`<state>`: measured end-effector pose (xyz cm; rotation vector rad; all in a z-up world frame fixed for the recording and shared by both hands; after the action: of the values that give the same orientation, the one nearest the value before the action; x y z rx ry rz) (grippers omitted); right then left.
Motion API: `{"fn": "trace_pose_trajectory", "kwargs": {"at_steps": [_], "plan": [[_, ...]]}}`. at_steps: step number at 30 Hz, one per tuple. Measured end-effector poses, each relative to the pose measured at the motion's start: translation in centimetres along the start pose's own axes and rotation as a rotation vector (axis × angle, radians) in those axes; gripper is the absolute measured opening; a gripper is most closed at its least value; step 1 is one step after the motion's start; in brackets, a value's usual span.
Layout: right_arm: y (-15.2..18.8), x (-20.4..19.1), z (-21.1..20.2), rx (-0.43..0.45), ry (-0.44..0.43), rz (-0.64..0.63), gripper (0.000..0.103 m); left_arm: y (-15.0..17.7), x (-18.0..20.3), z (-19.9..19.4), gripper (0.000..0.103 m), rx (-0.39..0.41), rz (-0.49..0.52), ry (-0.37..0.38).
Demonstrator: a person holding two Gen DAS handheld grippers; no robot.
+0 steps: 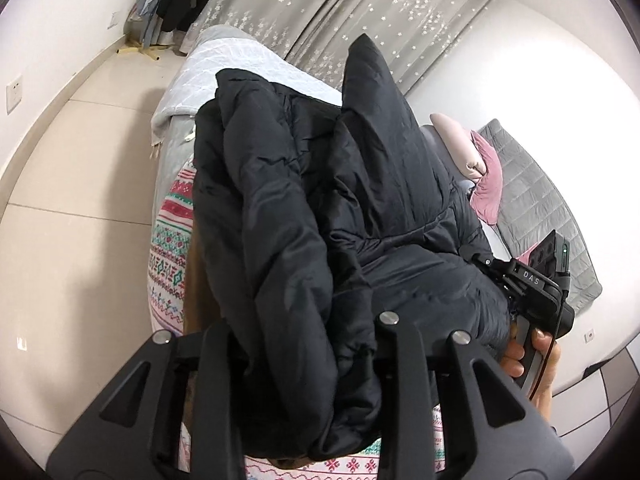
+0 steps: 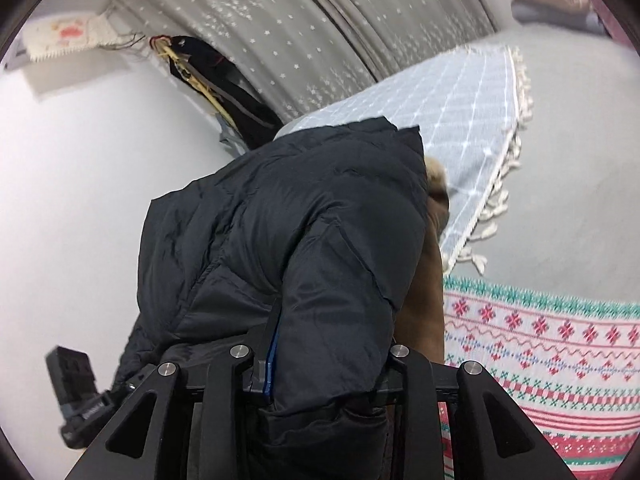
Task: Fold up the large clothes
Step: 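Carry the folded jacket with both grippers toward the brown garment, then lower the jacket onto the folded brown garment and open both grippers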
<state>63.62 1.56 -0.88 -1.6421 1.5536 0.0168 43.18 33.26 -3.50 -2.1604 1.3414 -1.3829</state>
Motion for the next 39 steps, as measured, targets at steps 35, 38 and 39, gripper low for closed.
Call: {"fn": "trace_pose_trajectory", "kwargs": {"at_steps": [35, 38, 39], "plan": [[8.8, -8.3, -0.3, 0.093, 0.201, -0.441, 0.044, 0.6, 1.6, 0.3, 0.014, -0.011, 0.205, -0.379], [9.9, -8.1, 0.9, 0.099, 0.239, -0.472, 0.044, 1.4, 1.4, 1.1, 0.014, -0.019, 0.220, -0.418], [10.1, -8.3, 1.3, 0.101, 0.250, -0.482, 0.044, 1.6, 1.2, 1.3, 0.014, -0.022, 0.225, -0.430]]}}
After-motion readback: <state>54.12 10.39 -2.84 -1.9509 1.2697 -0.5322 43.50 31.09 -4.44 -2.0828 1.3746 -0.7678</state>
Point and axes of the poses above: each gripper's, at about its wrist camera, not at the fingertips, and z roughly the way its jaws point, x to its right, y to its underside, the point moved 4 cm from there along z, roughly the way its jaws point, and after that the axes turned 6 degrees about y, right-handed, at the moved point
